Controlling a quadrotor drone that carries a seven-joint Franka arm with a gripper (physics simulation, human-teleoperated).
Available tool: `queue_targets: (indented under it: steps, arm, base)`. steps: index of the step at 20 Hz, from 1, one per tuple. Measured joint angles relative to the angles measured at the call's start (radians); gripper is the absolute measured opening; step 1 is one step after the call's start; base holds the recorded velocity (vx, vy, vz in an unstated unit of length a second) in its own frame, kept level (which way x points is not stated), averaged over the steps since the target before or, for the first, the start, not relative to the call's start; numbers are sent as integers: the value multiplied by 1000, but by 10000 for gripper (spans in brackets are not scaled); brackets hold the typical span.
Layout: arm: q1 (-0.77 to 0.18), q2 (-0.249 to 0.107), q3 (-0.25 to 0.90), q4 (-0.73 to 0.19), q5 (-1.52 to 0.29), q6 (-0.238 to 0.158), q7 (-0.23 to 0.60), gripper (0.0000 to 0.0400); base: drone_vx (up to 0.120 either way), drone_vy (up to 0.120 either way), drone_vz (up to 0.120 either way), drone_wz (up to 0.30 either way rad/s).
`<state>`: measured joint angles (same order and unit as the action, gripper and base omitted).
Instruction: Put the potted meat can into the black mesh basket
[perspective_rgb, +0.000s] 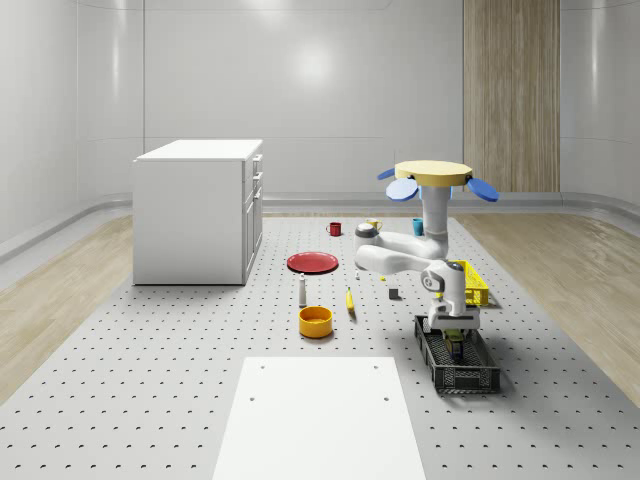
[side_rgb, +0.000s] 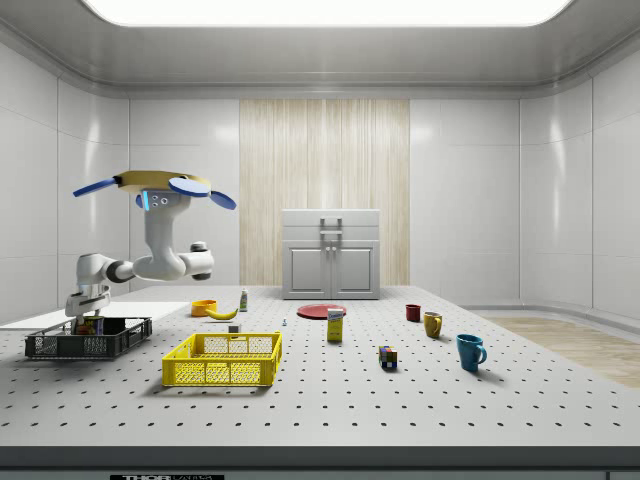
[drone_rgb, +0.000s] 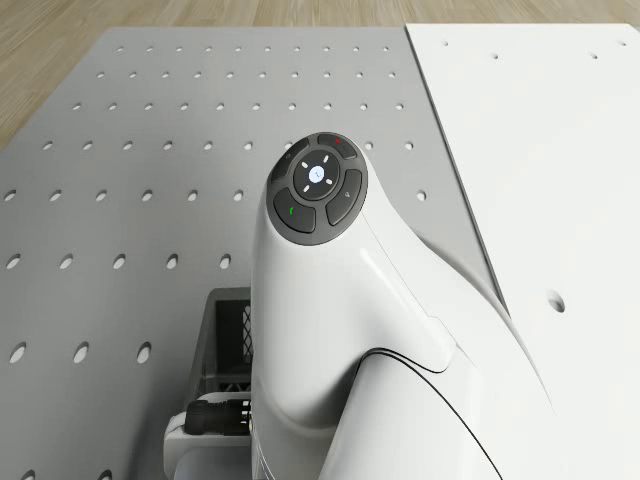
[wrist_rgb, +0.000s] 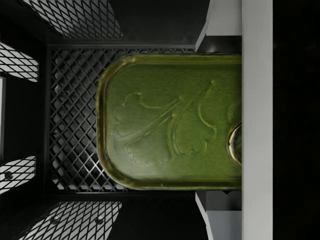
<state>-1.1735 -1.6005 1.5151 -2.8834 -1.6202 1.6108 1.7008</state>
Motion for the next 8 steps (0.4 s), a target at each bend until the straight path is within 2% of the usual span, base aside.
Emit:
queue_targets:
  steps: [3,8]
  arm:
    - [1,0,4,0,6,1,-1,363]
    - [3,0,42,-1,44,-8,-2,388]
  base:
    - [0,0,0,0]
    - [0,0,0,0]
